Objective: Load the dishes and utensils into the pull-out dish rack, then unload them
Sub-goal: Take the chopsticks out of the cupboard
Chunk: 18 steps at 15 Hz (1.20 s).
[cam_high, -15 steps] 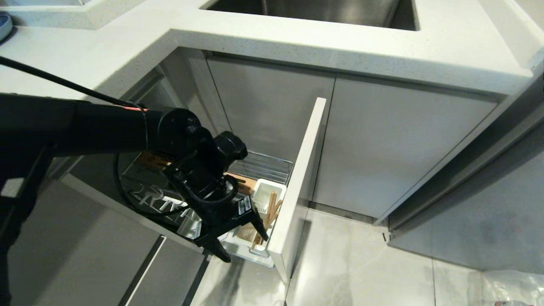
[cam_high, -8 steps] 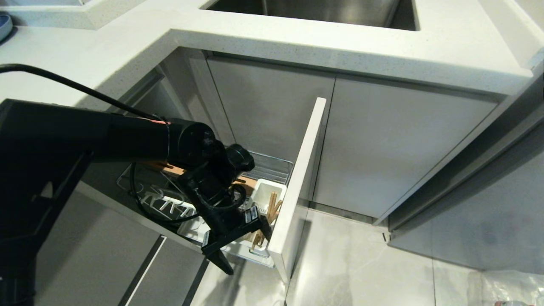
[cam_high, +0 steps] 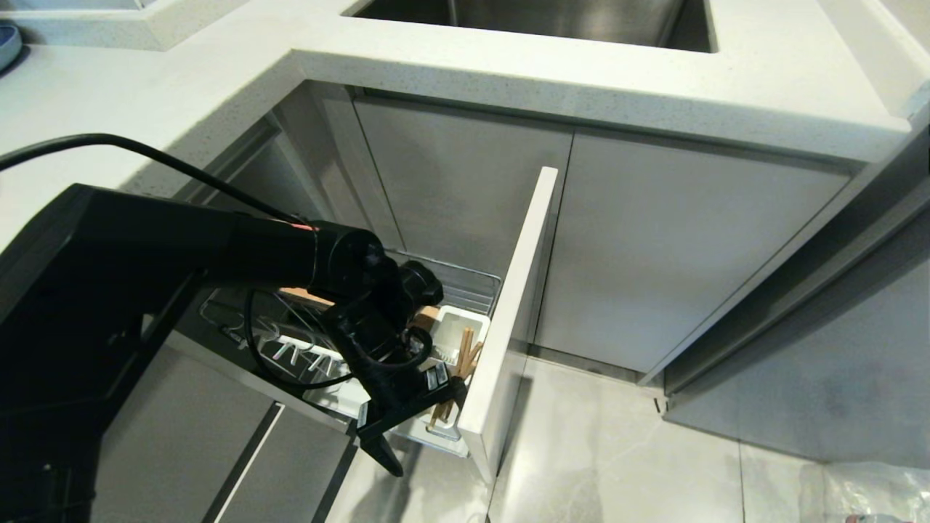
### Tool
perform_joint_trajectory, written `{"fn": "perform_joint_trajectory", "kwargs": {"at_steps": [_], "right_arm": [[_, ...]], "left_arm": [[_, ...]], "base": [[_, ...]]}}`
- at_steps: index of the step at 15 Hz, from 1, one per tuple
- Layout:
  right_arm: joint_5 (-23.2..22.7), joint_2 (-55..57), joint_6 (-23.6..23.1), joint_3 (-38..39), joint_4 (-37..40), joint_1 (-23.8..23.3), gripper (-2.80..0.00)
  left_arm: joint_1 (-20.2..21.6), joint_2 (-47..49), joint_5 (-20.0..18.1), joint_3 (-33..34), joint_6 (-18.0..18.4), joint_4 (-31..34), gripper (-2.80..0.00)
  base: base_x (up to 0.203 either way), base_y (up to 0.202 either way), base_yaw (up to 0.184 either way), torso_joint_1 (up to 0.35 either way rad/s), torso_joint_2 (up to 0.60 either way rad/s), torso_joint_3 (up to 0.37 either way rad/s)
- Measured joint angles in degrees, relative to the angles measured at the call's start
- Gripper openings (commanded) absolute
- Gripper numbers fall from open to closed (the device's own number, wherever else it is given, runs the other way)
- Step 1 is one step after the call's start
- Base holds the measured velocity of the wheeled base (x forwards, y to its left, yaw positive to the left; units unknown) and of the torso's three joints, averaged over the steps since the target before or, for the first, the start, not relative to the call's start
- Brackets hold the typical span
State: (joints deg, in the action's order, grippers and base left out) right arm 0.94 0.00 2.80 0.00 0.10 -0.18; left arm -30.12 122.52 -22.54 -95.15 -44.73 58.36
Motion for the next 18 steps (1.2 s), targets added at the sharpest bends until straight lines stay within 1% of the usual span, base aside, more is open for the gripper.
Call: {"fn": "perform_joint_trajectory", "kwargs": {"at_steps": [3, 4, 16, 18], "right_arm": [[0.0, 0.0, 0.0, 0.0, 0.0, 0.0, -2.80], [0.0, 0.0, 0.0, 0.0, 0.0, 0.0, -2.80], [0.0, 0.0, 0.0, 0.0, 0.0, 0.0, -2.80], [0.0, 0.0, 0.0, 0.0, 0.0, 0.0, -2.80]], "left_arm": [[0.4, 0.4, 0.0, 0.0, 0.0, -0.2, 0.00], [0.5, 0.4, 0.0, 0.1, 0.0, -0.3, -2.80], [0.3, 0.2, 0.0, 0.1, -0.2, -0.4, -2.80], [0.3, -0.7, -0.1, 0.0, -1.4, -0.1, -2.80]], "base": [[0.000, 0.000, 0.000, 0.000, 0.00, 0.000], [0.000, 0.000, 0.000, 0.000, 0.00, 0.000], [0.000, 0.000, 0.000, 0.000, 0.00, 0.000], [0.000, 0.000, 0.000, 0.000, 0.00, 0.000]]}}
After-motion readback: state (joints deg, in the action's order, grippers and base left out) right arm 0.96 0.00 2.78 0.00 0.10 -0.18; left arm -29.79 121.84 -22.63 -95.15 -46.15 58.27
